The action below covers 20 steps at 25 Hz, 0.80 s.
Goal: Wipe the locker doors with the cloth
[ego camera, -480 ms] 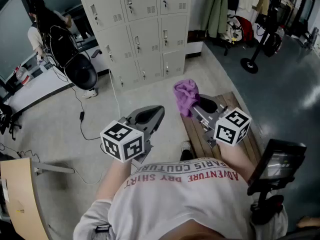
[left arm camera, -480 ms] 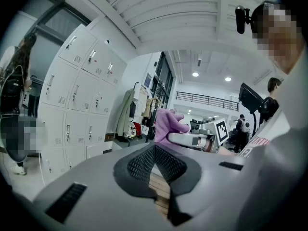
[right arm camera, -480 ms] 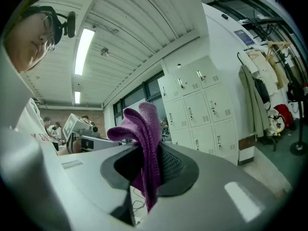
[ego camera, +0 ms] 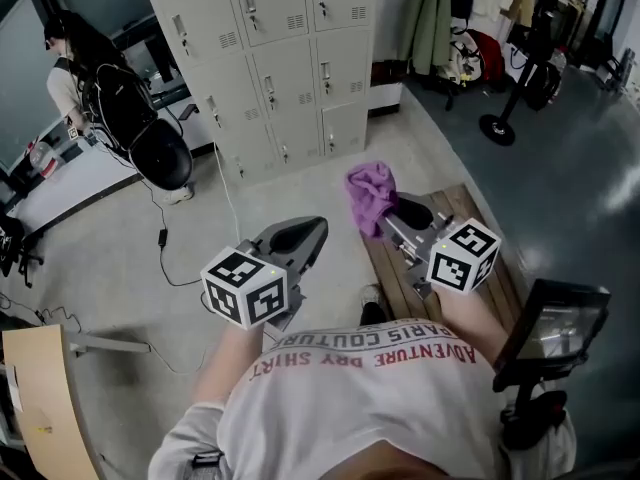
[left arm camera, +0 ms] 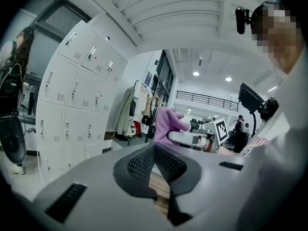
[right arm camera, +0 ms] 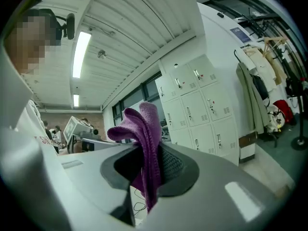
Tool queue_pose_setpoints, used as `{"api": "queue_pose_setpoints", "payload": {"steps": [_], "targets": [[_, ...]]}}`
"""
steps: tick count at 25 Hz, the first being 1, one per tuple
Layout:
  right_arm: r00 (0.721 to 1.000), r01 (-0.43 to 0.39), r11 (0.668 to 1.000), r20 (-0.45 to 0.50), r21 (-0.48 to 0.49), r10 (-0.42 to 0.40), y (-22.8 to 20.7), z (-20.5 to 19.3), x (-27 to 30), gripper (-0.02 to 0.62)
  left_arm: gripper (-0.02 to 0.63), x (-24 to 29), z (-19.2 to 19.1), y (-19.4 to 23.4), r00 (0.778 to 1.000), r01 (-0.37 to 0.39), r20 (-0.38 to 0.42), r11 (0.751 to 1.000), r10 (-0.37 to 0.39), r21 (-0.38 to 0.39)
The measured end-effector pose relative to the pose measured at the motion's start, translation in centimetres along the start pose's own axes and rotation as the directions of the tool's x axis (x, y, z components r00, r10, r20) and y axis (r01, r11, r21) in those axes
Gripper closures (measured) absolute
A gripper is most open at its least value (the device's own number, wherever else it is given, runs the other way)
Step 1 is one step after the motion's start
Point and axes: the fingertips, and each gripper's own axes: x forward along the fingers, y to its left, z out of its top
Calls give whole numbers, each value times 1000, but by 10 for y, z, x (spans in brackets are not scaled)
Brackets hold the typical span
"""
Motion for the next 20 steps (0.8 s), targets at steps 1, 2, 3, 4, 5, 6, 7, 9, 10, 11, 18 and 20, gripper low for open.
{"api": "queue_pose_setpoints", "payload": {"steps": [1,2,3,4,5,6,7,9,10,11,18,20], "targets": [[1000,1,1000,0,4,-1,-3,1,2,523,606,3,1,3,1000,0,-1,1000,0,-5],[1000,2,1000,-1,8,-2,-7,3,4,523,606,6,2,7,1000,0,-3,1000,0,-10],[1000,3,1000,-1,13,-3,-12,4,7,523,606,11,4,11,1000,2,-5,1000,-2,-15],[1000,4,1000,-2,20,-4,-18,4,9,523,606,17,5,16,1000,4,-8,1000,-4,-21],[1000,5,1000,-4,27,-5,-26,4,12,523,606,24,5,21,1000,8,-12,1000,-8,-28],[1000,7,999,-6,35,-6,-34,3,13,522,606,33,4,25,1000,12,-16,999,-13,-35],[1000,9,999,-9,45,-8,-43,2,15,523,606,42,3,30,1000,17,-22,999,-18,-43],[1000,12,998,-19,65,-11,-65,-1,20,523,606,63,0,41,999,26,-37,998,-29,-62],[1000,14,997,-24,74,-12,-77,-2,23,522,606,75,0,47,998,30,-44,997,-33,-71],[999,15,997,-30,79,-13,-89,-2,27,522,606,87,0,55,998,32,-51,996,-36,-80],[999,1,999,-37,37,1,-192,33,69,522,606,188,45,118,998,42,-38,996,-45,-76],[1000,-12,1000,-21,25,13,-221,52,78,522,606,218,68,130,999,42,-24,998,-43,-56]]}}
